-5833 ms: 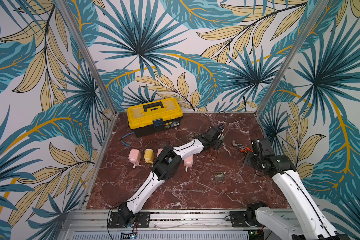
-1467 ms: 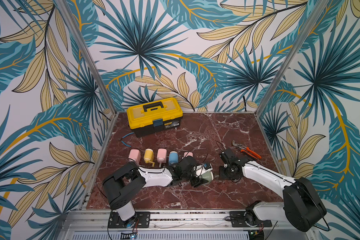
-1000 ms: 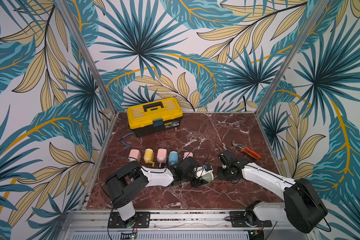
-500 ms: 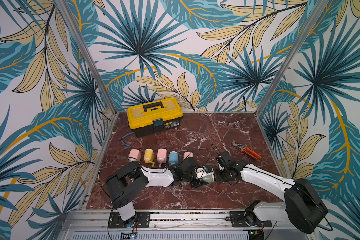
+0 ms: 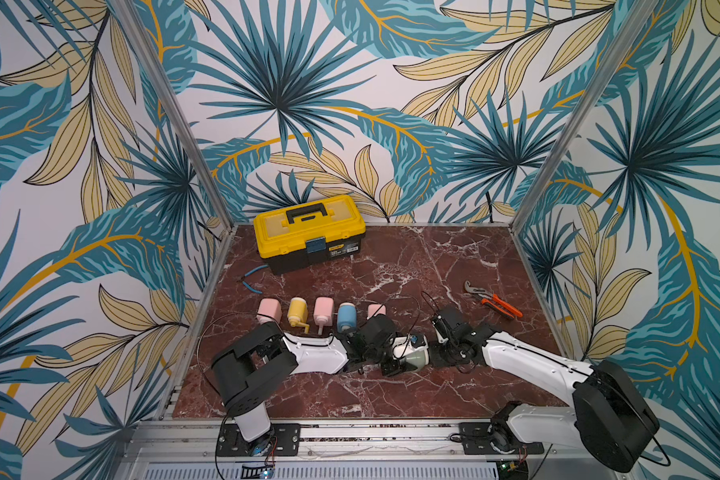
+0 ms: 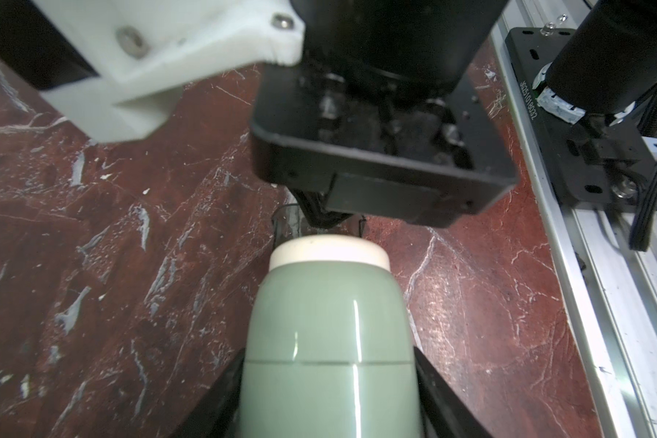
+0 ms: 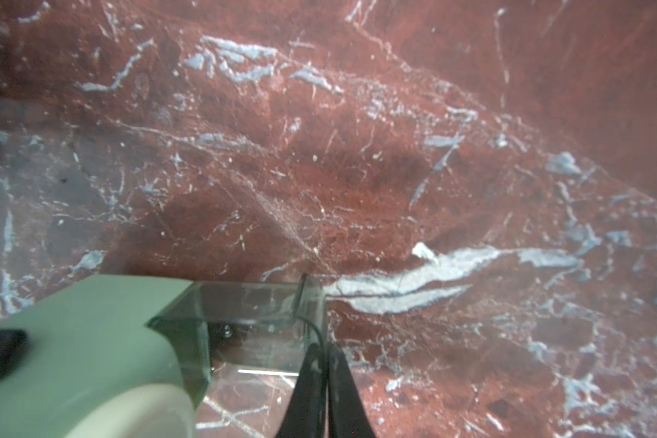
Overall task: Put the tray back into the pencil sharpener
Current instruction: Close the container of the pencil sharpener.
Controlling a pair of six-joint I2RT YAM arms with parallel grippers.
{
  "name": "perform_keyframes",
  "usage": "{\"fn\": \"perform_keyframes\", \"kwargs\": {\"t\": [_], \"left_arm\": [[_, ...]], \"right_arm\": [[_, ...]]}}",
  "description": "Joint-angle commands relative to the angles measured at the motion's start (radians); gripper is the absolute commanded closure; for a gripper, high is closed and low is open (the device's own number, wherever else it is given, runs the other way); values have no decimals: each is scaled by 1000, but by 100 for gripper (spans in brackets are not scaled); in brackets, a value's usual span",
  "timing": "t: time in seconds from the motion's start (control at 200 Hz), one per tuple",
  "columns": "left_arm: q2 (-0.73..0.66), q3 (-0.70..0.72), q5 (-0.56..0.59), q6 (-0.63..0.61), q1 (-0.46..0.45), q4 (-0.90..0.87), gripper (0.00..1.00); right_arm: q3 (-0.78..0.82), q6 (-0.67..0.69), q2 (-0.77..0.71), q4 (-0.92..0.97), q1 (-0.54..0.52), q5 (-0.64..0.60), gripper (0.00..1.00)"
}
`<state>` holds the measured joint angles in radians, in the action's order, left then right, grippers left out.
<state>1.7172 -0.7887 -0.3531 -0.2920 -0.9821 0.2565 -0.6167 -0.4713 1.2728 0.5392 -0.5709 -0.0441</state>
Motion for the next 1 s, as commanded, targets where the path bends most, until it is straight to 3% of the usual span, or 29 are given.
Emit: {"fn": "perform_keyframes", "kwargs": {"t": [0.0,0.12,0.255,0.651,0.996], "left_arm": [[15,-9,10,-17,-6,1,49],[15,-7,9,-15,-6,1,49],[16,-7,8,-17,-6,1,49],[23,-6,1,-23,-6,1,49],[28,-3,-10,-29,-6,1,49]], "right_arm": [[27,-45,-32,56,-8,-28,88],[52,-84,-50,55,-8,-55,77],[67,-85,-59,11,-8,-42,74],[84,-14,-66,-128,-8,37,80],[116,-38,-60,-226,-9,127,83]]}}
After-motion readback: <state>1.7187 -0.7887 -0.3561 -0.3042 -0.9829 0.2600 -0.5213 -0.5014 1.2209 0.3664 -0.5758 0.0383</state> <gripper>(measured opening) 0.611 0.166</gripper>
